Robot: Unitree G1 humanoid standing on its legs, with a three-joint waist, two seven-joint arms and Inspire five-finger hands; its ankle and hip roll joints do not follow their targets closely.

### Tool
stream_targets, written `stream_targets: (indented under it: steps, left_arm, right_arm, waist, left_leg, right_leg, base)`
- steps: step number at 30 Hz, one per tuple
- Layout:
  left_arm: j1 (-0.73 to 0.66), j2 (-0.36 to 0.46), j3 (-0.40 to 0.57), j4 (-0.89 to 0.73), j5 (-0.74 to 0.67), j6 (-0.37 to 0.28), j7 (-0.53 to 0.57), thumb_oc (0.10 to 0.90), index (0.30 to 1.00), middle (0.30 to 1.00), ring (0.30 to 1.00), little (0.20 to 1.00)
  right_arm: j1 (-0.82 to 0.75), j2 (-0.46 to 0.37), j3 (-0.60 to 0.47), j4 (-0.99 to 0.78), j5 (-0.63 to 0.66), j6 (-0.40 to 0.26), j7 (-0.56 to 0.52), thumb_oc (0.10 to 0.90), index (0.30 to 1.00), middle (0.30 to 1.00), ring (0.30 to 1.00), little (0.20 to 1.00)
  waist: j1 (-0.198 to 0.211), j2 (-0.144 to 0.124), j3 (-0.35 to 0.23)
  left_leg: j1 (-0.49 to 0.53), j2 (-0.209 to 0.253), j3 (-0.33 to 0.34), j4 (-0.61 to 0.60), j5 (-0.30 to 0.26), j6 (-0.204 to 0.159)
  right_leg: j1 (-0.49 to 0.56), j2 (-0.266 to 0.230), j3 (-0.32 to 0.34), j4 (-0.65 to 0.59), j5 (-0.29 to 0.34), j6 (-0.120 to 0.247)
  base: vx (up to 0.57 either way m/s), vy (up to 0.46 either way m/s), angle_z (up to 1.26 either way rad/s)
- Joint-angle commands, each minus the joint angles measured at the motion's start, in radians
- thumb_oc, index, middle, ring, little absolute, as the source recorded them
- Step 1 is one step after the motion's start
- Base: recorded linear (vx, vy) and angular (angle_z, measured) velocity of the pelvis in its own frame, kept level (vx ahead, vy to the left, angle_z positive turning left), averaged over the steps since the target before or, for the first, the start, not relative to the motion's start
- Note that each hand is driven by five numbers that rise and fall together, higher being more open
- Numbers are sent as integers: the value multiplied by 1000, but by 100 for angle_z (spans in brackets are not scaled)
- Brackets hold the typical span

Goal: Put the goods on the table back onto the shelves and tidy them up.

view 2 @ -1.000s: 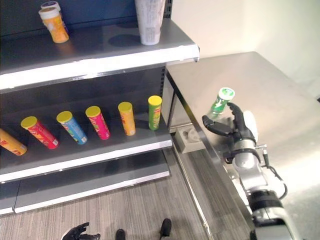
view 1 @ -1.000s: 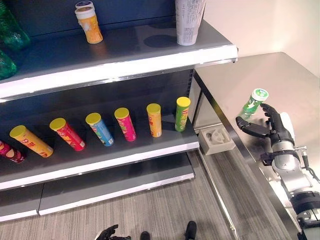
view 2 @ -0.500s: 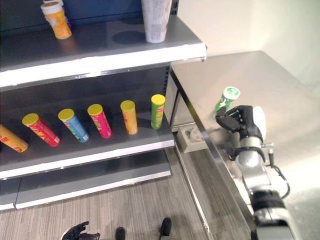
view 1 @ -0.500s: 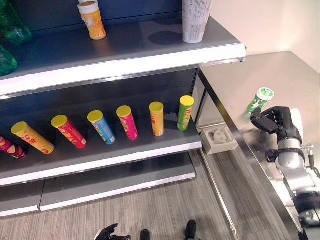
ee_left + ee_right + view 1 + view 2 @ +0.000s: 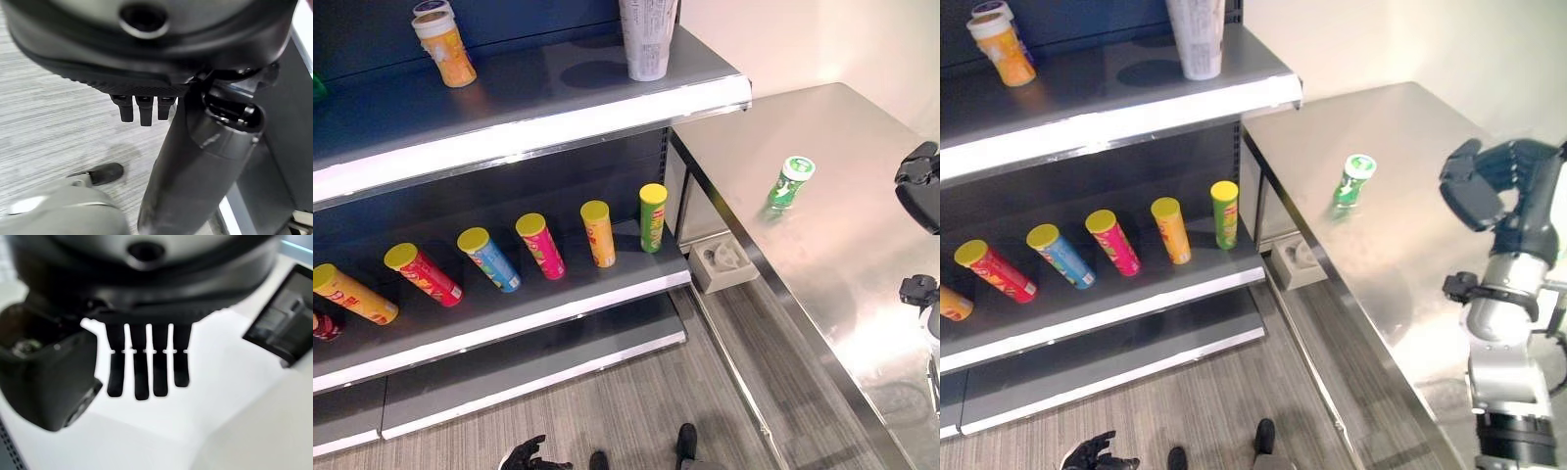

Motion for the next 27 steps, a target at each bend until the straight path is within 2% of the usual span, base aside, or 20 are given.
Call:
stream_targets:
  steps: [1,9,10,11,12,27]
  left_arm:
    - [-18,74,-12,33,19,-17,15,800,900,900,900,900]
    - [-24,73,-19,23,26,-19,18,800,900,900,900,900]
    - [-24,72,-19,25,25,-19,20,800,900,900,900,900]
    - [-24,72,-17,27,25,-19,21,800,900,900,900,900]
    - [-24,73,-16,27,25,-19,21,800,900,900,900,900]
    - [-17,72,-7,25,23,-22,21,800,900,900,900,900]
  right_arm:
    - [-90,-76,-65,-93,-45,-93,-59,400,300,300,300,300]
    - [-73,-68,-83,-142,-67,-94,-63,400,300,300,300,300]
    - [-74,-62,-79,-143,-66,-95,-63,491,436,436,436,436]
    - [-73,-57,-77,-143,-62,-96,-60,670,705,705,705,705]
    - [-72,-55,-75,-143,-61,-96,-58,800,900,900,900,900]
    - [-52,-51,-58,-142,-44,-97,-23,800,900,900,900,900]
  waist:
    - [24,-68,-88]
    - [10,-69,-91]
    - [9,-69,-92]
    - [8,-69,-92]
    - [8,-69,-92]
    - [6,-69,-95]
  left_leg:
    - [-40,21,-20,3,-51,-30]
    - [-27,30,-8,3,-57,-31]
    - [-26,31,-7,3,-58,-32]
    - [-24,31,-6,3,-59,-32]
    - [-23,31,-4,3,-60,-32]
    - [-3,37,2,3,-67,-33]
  right_leg:
    - [86,-48,24,20,-129,89]
    - [87,-43,36,21,-133,88]
    - [87,-43,37,21,-133,88]
    - [88,-42,39,21,-133,87]
    - [89,-42,39,21,-133,87]
    - [102,-38,45,21,-139,83]
  base:
    - [12,-9,-13]
    - [5,-6,-5]
    - [0,0,0]
    - [0,0,0]
    - [0,0,0]
    - [3,-3,-3]
